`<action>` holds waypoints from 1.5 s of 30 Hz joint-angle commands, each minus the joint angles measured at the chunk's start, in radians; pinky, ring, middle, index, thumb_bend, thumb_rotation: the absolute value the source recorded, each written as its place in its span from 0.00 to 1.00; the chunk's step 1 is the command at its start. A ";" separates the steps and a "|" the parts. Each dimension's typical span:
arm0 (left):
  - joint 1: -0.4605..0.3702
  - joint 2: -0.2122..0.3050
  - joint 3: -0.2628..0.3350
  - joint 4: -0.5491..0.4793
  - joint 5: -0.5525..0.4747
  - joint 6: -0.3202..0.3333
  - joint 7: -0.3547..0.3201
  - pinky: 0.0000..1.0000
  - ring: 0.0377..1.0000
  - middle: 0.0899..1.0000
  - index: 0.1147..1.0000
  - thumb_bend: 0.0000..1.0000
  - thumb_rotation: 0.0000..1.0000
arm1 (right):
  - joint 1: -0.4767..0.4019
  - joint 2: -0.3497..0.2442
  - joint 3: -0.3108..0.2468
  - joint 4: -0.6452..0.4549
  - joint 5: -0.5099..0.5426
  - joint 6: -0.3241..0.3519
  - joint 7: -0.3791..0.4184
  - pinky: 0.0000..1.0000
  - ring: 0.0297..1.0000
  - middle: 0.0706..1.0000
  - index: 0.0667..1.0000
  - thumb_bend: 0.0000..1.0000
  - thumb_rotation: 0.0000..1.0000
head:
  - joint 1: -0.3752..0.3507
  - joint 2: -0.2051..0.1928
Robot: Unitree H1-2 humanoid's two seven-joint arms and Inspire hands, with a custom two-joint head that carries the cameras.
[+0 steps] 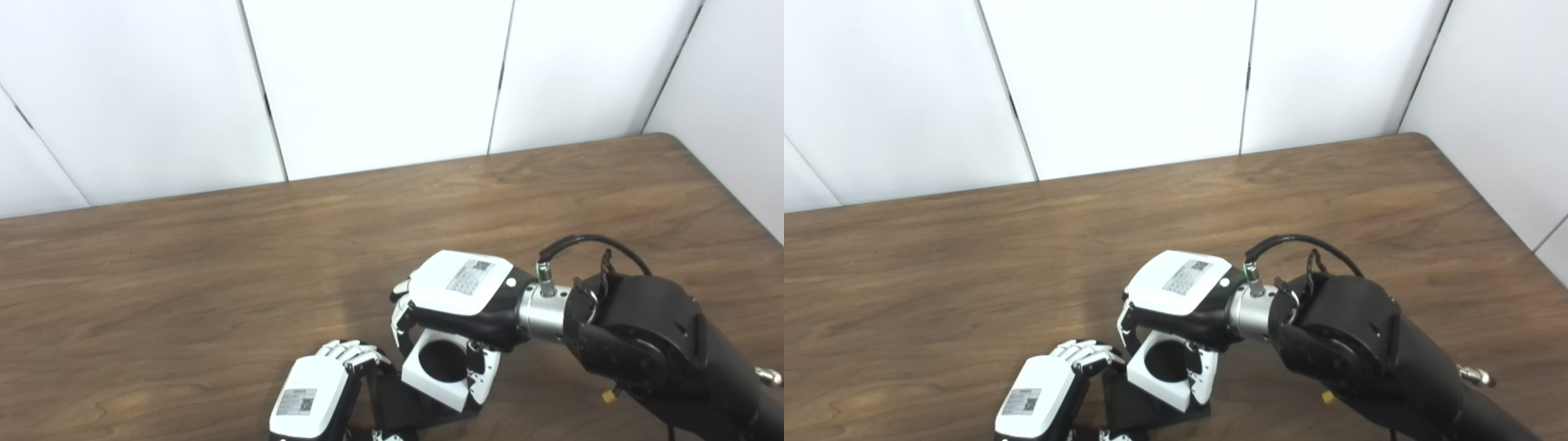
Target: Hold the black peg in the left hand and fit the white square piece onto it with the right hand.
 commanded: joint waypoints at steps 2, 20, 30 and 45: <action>0.022 0.016 -0.012 0.007 0.022 -0.003 -0.054 0.85 0.80 0.73 0.42 0.51 0.05 | -0.016 -0.016 -0.020 -0.004 -0.016 -0.035 0.048 0.88 0.88 0.74 0.45 0.52 0.13 | 0.001 0.000; 0.023 0.017 -0.011 0.011 0.026 -0.007 -0.052 0.85 0.80 0.73 0.42 0.51 0.05 | -0.035 0.001 -0.034 -0.016 -0.034 -0.033 0.063 0.87 0.90 0.79 0.61 0.86 0.21 | 0.002 0.003; 0.020 0.016 -0.010 0.014 0.027 -0.007 -0.050 0.85 0.80 0.73 0.42 0.51 0.05 | -0.063 -0.003 -0.058 -0.020 -0.020 -0.034 0.063 0.86 0.90 0.79 0.64 0.88 0.21 | 0.004 0.003; 0.031 0.002 0.007 0.018 0.036 -0.002 -0.006 0.83 0.78 0.74 0.43 0.51 0.07 | -0.093 -0.012 -0.129 -0.018 -0.007 -0.030 0.039 0.83 0.88 0.77 0.64 0.88 0.16 | 0.005 0.005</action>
